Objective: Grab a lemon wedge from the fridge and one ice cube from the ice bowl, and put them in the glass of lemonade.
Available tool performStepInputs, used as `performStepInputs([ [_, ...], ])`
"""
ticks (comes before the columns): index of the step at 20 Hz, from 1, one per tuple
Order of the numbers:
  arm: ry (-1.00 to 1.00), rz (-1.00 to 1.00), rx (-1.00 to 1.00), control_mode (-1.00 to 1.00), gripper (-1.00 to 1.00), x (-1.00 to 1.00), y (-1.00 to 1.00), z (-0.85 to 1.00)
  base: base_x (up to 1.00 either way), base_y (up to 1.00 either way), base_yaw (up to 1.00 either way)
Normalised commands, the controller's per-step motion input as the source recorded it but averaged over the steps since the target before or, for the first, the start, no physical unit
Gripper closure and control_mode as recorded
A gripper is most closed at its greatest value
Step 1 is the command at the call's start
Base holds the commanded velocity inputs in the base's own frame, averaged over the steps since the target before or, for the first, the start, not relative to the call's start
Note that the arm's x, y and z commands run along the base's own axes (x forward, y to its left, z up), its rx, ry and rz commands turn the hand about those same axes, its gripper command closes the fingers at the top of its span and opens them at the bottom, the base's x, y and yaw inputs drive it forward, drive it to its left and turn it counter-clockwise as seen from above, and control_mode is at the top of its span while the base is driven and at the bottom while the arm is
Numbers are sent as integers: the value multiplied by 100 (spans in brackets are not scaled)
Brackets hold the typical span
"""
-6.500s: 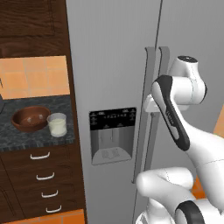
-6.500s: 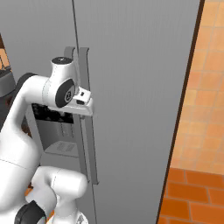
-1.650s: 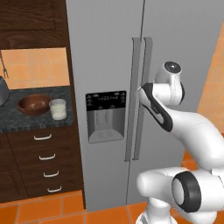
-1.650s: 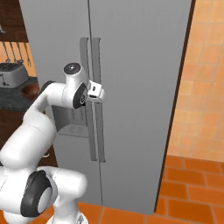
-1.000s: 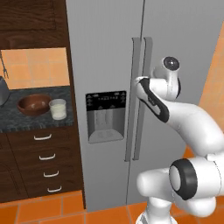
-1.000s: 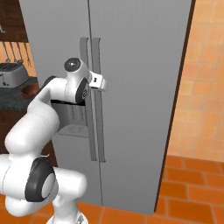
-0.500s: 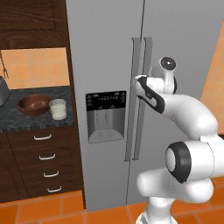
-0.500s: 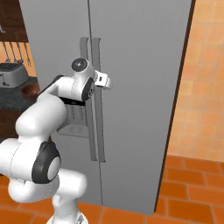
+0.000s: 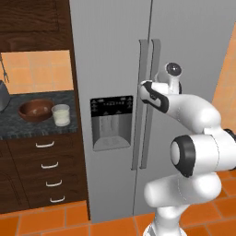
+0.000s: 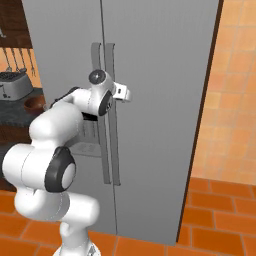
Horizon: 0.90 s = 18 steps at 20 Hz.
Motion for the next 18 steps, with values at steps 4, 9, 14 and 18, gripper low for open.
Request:
performStepInputs([
  [4, -1, 0, 0, -100, -100, 38, 0, -18, 0, 0, 0],
  [9, 0, 0, 0, -100, 100, 17, 0, 0, 0, 0, 0],
  [14, 0, 0, 0, -100, 100, 10, 0, 0, 0, 0, 0],
  [18, -1, 0, 0, -100, 100, 5, -10, 0, 0, 0, 0],
])
